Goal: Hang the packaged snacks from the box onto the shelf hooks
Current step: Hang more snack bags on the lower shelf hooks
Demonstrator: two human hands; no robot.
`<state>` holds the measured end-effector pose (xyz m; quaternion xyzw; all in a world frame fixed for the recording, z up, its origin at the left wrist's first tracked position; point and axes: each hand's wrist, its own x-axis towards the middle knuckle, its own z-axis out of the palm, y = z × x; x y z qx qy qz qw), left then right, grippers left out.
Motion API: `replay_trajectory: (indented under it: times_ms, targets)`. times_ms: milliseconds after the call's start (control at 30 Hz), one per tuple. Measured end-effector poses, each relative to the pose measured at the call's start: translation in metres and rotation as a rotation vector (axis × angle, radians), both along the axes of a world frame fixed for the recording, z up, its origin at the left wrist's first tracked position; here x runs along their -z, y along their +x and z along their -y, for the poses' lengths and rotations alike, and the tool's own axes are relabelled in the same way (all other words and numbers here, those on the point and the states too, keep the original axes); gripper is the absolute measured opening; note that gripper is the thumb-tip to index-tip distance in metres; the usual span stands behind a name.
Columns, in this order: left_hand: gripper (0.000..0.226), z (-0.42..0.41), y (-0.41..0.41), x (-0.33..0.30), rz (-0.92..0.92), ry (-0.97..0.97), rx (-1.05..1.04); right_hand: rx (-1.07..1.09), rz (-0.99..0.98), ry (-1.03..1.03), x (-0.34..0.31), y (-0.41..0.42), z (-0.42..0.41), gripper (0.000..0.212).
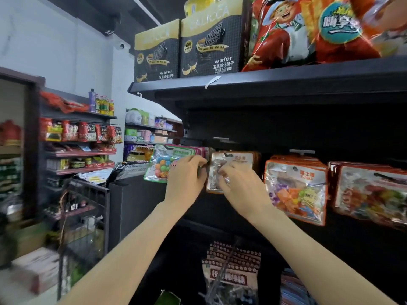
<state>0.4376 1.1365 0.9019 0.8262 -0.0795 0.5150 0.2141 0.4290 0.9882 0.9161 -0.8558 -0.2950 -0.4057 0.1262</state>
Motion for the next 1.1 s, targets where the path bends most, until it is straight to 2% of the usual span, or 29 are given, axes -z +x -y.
replay_trajectory:
  times_ms: [167,333,400,467,567,667,733,867,1000,1100]
  targets:
    - [0.033,-0.042,-0.007,0.009,-0.090,-0.271,-0.089,-0.096,-0.100,0.063,0.007,-0.009,-0.023,0.026]
    - [0.083,-0.094,0.007,0.006,-0.222,-0.330,-0.016,-0.136,-0.192,0.151,0.004,0.005,-0.062,0.040]
    - [0.104,-0.114,0.015,0.001,-0.304,-0.354,0.067,-0.182,-0.302,0.237,0.002,0.017,-0.079,0.049]
    - [0.116,-0.129,0.020,-0.005,-0.433,-0.378,0.211,-0.231,-0.403,0.358,0.001,0.030,-0.094,0.052]
    - [0.115,-0.142,0.027,-0.009,-0.598,-0.372,0.398,-0.211,-0.530,0.478,0.002,0.045,-0.112,0.060]
    - [0.109,-0.150,0.041,-0.010,-0.644,-0.385,0.566,-0.200,-0.556,0.519,0.006,0.052,-0.127,0.069]
    - [0.096,-0.154,0.048,-0.008,-0.633,-0.372,0.610,-0.215,-0.518,0.512,0.009,0.053,-0.135,0.075]
    - [0.106,-0.158,0.062,-0.005,-0.636,-0.369,0.697,-0.188,-0.404,0.510,0.008,0.054,-0.145,0.074]
    - [0.105,-0.161,0.078,-0.001,-0.660,-0.401,0.766,-0.100,-0.385,0.437,0.008,0.061,-0.149,0.071]
    - [0.113,-0.163,0.087,0.000,-0.688,-0.405,0.786,-0.067,-0.395,0.420,0.007,0.066,-0.151,0.073]
